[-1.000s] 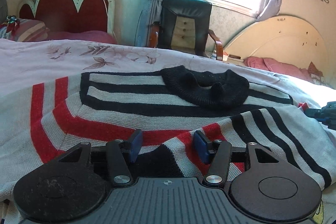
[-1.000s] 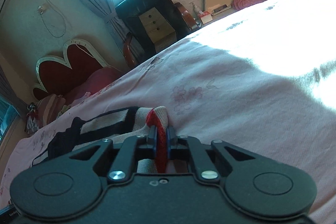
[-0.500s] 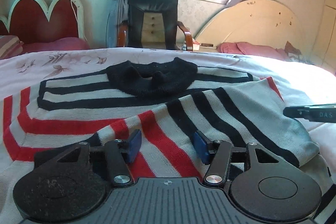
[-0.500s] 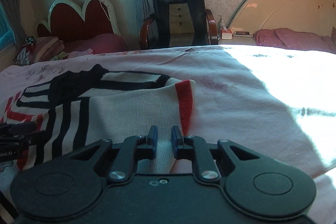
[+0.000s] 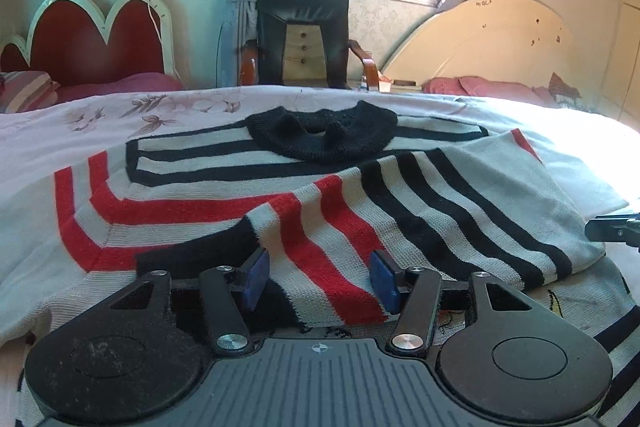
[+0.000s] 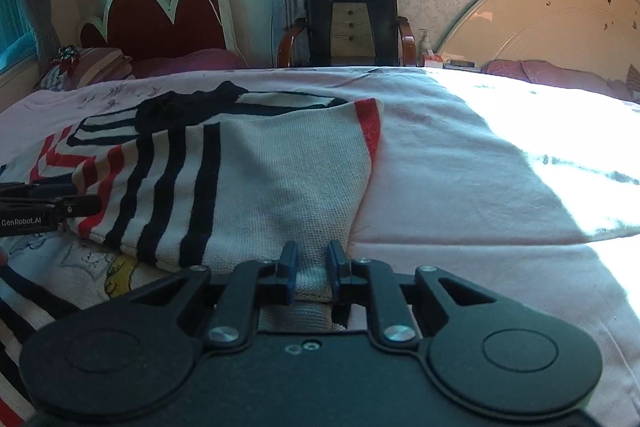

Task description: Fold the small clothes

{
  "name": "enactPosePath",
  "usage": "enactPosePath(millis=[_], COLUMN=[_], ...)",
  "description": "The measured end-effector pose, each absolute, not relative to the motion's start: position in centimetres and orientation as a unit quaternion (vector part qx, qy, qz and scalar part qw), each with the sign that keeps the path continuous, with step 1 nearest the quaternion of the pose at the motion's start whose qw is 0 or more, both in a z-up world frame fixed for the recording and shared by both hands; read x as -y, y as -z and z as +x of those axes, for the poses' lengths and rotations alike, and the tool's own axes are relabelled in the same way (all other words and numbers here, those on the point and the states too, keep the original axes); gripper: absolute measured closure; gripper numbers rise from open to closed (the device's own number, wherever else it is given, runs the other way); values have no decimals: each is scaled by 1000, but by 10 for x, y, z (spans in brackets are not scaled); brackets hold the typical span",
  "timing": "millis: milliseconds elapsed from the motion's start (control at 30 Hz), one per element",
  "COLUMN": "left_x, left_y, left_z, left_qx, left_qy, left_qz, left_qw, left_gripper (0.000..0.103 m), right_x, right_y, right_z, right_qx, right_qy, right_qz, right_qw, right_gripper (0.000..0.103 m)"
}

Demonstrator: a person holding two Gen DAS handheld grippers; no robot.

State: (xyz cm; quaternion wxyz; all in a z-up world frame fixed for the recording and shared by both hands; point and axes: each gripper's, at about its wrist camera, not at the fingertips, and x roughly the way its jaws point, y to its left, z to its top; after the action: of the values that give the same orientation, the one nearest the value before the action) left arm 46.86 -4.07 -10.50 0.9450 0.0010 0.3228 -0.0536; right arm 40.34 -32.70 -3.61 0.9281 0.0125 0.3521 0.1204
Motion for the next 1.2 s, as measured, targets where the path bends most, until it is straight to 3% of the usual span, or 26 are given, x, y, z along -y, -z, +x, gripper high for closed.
enactPosePath(millis=[67, 167, 333, 600, 800, 833, 1000, 1100, 1200], left_x=[30, 16, -39, -225, -330, -342, -382, -386, -365], left_y=[114, 107, 96, 115, 142, 147, 171, 170, 144], left_z=[464, 455, 421, 322, 278, 275, 282, 300, 317], left_qx=[-338, -332, -313, -269, -165, -148, -123, -141, -124], left_qy=[57, 54, -7, -179, -243, -247, -259, -240, -181], left_qz=[8, -2, -43, -269, -445, -463, -517, -486, -422], left_qw=[939, 942, 949, 907, 846, 838, 806, 828, 880], left_gripper=[44, 44, 44, 44, 45, 48, 91, 98, 99], right_x=[328, 321, 310, 281, 251, 245, 215, 202, 195], right_y=[29, 42, 26, 20, 25, 25, 18, 15, 14], right_z=[398, 406, 396, 392, 404, 406, 412, 415, 417], right_qx=[-339, -385, -360, -358, -372, -373, -372, -371, -372], right_qy=[-124, -125, -114, -123, -125, -126, -133, -133, -129], right_qz=[27, 23, 38, 80, 126, 133, 128, 127, 131], right_qw=[932, 914, 925, 922, 911, 909, 910, 910, 910], right_gripper=[81, 81, 81, 81, 81, 81, 81, 81, 81])
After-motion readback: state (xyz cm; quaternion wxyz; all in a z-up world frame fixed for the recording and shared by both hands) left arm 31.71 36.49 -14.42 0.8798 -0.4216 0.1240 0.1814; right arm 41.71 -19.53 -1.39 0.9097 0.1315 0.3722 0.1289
